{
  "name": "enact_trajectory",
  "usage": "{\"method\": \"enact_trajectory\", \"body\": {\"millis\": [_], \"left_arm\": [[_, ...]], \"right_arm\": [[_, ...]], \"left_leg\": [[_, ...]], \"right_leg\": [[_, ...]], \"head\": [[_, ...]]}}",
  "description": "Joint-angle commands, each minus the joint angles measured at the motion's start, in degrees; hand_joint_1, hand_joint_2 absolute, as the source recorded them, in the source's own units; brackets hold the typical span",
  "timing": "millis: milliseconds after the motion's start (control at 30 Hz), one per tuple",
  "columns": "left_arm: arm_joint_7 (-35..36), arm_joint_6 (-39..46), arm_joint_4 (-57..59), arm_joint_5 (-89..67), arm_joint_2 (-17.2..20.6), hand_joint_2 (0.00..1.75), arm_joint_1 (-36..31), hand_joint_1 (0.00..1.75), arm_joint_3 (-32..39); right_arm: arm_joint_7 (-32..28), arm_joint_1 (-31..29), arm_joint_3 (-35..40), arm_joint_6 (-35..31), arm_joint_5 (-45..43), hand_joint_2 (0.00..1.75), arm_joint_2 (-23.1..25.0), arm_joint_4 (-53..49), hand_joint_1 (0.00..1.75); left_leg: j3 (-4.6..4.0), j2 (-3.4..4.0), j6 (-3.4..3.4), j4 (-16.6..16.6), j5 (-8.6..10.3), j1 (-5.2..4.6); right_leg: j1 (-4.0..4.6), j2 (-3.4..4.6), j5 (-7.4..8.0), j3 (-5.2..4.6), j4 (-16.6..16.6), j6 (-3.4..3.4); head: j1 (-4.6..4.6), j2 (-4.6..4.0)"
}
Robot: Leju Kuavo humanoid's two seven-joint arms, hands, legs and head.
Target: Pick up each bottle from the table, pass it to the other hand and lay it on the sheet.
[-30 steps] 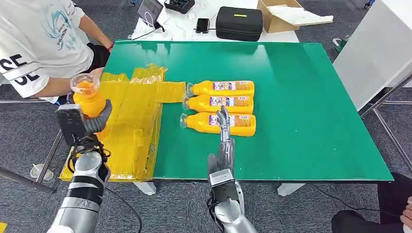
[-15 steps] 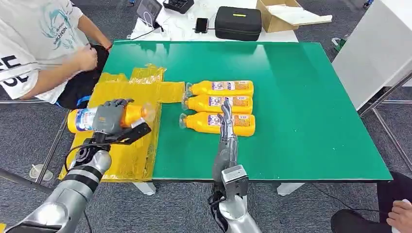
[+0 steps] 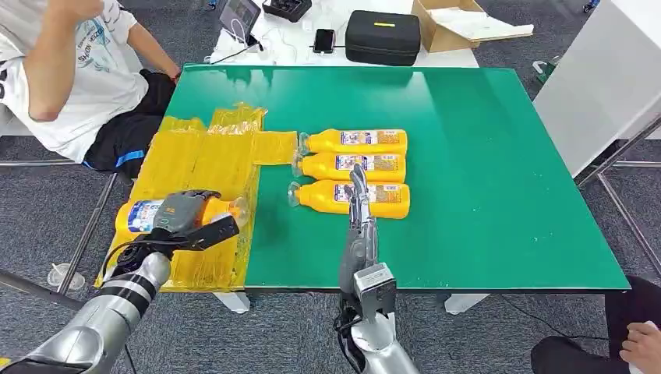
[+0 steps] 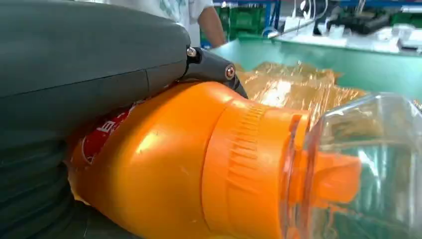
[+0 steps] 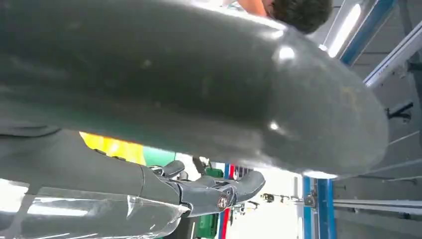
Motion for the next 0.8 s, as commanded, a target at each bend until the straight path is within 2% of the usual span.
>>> {"method": "enact_trajectory", "body": {"millis": [33,167,200,233,333,367,433,467,500,800], "left_arm": [[0.6,-4.2,5.7,-0.5,2.0,1.75,-1.5,1.75,-2.9],[0.6,-5.5,6.1,0.0,1.5,1.75,-0.8,1.75,-2.5],[0.6,-5.7,6.1,0.0,1.4,1.75,-0.4,0.56,-2.5],[0.7,-6.3,6.3,0.1,1.3,1.75,-0.3,0.00,-2.6],[0.7,-7.0,6.2,0.1,1.1,1.75,0.1,0.00,-2.7],[0.6,-7.6,6.0,0.3,1.1,0.00,0.3,0.00,-2.6],[-0.1,-9.7,5.5,1.5,1.3,0.00,0.8,0.00,-2.0],[-0.3,-10.3,5.3,1.9,1.3,0.00,0.9,0.00,-1.7],[-0.7,-11.1,5.1,2.6,1.4,0.00,1.0,0.00,-1.4],[-6.8,-21.6,3.7,9.8,3.1,0.00,2.5,0.00,0.7]], "right_arm": [[0.2,-2.8,-1.0,1.9,-0.8,0.00,0.3,7.1,0.00],[0.2,-3.2,-1.0,2.5,-0.8,0.00,0.7,9.2,0.00],[0.2,-3.3,-1.0,2.6,-0.8,0.00,0.9,9.7,0.00],[0.2,-3.3,-1.1,2.6,-0.7,0.00,0.9,10.2,0.00],[0.2,-3.5,-1.6,2.6,-1.0,0.00,1.1,11.4,0.00],[0.2,-3.9,-2.0,2.9,-1.2,0.00,1.3,12.5,0.00],[0.2,-4.4,-2.6,3.5,-1.3,0.00,1.7,13.9,0.00],[0.2,-4.4,-2.8,3.6,-1.2,0.00,1.8,14.3,0.00],[0.2,-4.5,-2.9,3.7,-1.0,0.00,1.9,14.6,0.00],[0.2,-5.5,-3.9,4.6,-1.2,0.00,2.6,16.9,0.00]], "left_leg": [[0.58,0.28,0.04,-0.1,-0.20,0.07],[0.29,0.16,0.01,-0.1,-0.07,0.02],[0.65,0.28,0.04,-0.1,-0.21,0.08],[0.53,0.23,0.04,-0.1,-0.15,0.05],[0.57,0.22,0.04,-0.1,-0.14,0.05],[0.34,0.14,0.02,-0.1,-0.07,0.01],[0.59,0.22,0.04,-0.1,-0.14,0.03],[0.42,0.18,0.03,-0.1,-0.07,-0.01],[0.63,0.26,0.04,-0.1,-0.15,0.02],[0.60,0.11,0.02,-0.1,-0.06,-0.05]], "right_leg": [[0.12,0.18,-0.10,0.54,-0.1,-0.15],[0.04,0.11,-0.01,0.23,-0.1,-0.06],[0.13,0.17,-0.09,0.59,-0.1,-0.15],[0.09,0.14,-0.06,0.47,-0.1,-0.11],[0.09,0.14,-0.05,0.52,-0.1,-0.10],[0.03,0.10,-0.01,0.28,-0.1,-0.05],[0.07,0.13,-0.05,0.54,-0.1,-0.10],[0.01,0.12,-0.01,0.37,-0.1,-0.05],[0.06,0.17,-0.05,0.58,-0.1,-0.10],[-0.03,0.13,-0.03,0.60,-0.1,-0.07]], "head": [[-0.02,0.00],[-0.02,0.00],[-0.02,0.00],[-0.02,0.00],[-0.02,0.00],[-0.02,0.00],[-0.02,0.00],[-0.02,0.00],[0.00,0.00],[-0.04,0.00]]}}
